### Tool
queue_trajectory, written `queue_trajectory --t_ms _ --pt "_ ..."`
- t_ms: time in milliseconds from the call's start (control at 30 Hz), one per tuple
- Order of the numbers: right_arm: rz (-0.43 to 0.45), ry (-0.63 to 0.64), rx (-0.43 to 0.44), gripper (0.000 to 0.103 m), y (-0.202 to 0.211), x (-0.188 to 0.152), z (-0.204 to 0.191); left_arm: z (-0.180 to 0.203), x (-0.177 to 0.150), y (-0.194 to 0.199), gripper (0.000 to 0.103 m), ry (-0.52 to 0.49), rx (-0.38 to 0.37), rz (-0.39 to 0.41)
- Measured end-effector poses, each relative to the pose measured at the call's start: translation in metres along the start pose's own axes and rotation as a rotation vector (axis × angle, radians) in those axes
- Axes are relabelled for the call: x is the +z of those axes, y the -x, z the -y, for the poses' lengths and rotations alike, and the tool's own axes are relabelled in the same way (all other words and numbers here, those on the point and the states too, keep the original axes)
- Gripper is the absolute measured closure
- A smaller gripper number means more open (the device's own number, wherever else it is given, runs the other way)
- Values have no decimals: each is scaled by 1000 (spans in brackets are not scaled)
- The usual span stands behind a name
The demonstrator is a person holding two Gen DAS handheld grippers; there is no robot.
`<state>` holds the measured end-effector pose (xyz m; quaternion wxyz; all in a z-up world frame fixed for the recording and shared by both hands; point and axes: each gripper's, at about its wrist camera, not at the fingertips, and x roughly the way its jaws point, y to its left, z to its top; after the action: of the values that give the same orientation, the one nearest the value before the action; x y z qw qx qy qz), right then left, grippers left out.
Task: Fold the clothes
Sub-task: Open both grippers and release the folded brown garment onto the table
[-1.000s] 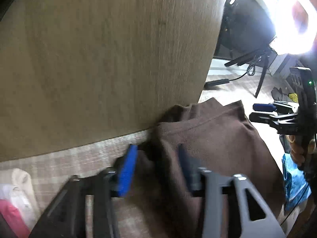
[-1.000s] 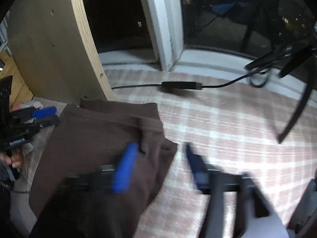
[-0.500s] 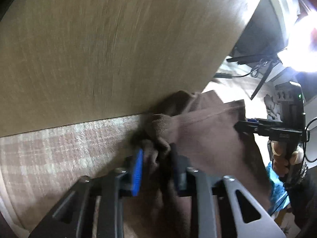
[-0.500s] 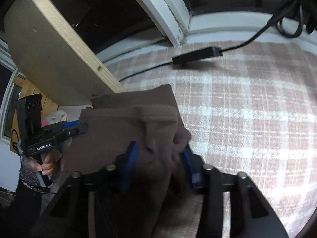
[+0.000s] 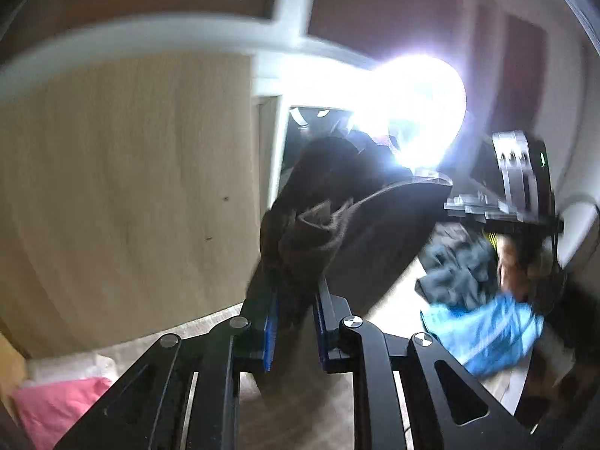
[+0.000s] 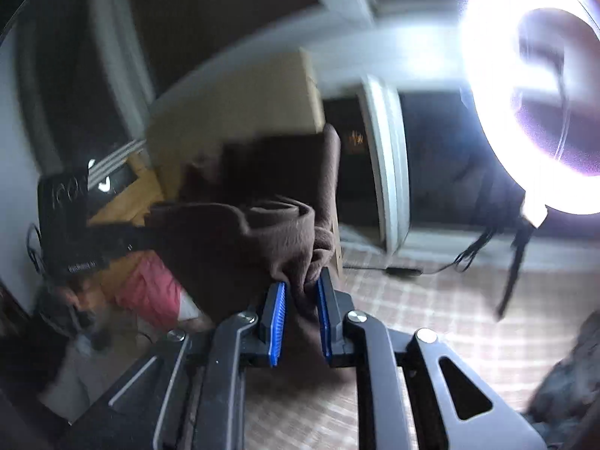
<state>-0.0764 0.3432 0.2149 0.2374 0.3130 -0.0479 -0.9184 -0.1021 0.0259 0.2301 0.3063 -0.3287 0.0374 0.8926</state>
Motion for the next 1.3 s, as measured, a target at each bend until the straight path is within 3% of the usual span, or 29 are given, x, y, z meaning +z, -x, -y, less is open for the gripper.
queue_trajectory --t_ms 33,67,100,133,200,300,367,433,600,700,833,900,933,967,1033,1100,1200,1233,1300 --pt "-64 3 -9 85 7 -20 -5 11 -9 12 75 -31 10 -4" --pt "-129 7 -17 75 14 -40 -9 20 -40 19 67 -44 16 -73" --pt "-193 2 -29 52 21 -63 -13 30 -71 26 56 -55 21 -141" --pt "-255 -35 -51 43 27 -96 -9 36 -100 29 58 -49 15 -204" --pt "-372 -112 -93 42 39 -160 -2 42 -166 30 58 23 2 -372" --pt "-397 -324 -78 42 45 -201 18 42 -217 23 63 151 6 -480" --pt "-385 -420 -66 42 38 -207 29 46 -216 19 63 174 11 -474" --pt "-366 -409 -93 42 26 -200 30 45 -197 12 63 171 -4 -392" --pt "-353 -383 -84 42 -22 -175 33 35 -162 -32 61 153 31 -314" --pt "-378 -360 -133 42 -60 -170 40 32 -148 -55 61 158 -8 -298" --pt "-404 -423 -142 43 -93 -175 61 47 -135 -102 61 99 -47 -314" --pt "-463 -415 -100 49 -101 -181 63 54 -138 -123 61 60 -40 -345" --pt "-506 -400 -62 54 -103 -185 62 59 -144 -137 63 34 -62 -413" --pt "-547 -385 -24 65 -105 -188 60 62 -146 -143 63 21 -79 -449" --pt "-614 -355 45 74 -107 -193 60 71 -142 -143 63 -32 -70 -458" --pt "-508 -375 43 85 -86 -170 78 82 -129 -142 61 -54 -85 -439" --pt "-374 -311 -147 86 -79 -130 114 107 -91 -155 54 -42 -131 -385" --pt "-358 -316 -151 86 -85 -120 126 116 -80 -163 49 -54 -128 -367" --pt "-338 -312 -156 86 -100 -104 148 131 -60 -185 48 -98 -33 -327"
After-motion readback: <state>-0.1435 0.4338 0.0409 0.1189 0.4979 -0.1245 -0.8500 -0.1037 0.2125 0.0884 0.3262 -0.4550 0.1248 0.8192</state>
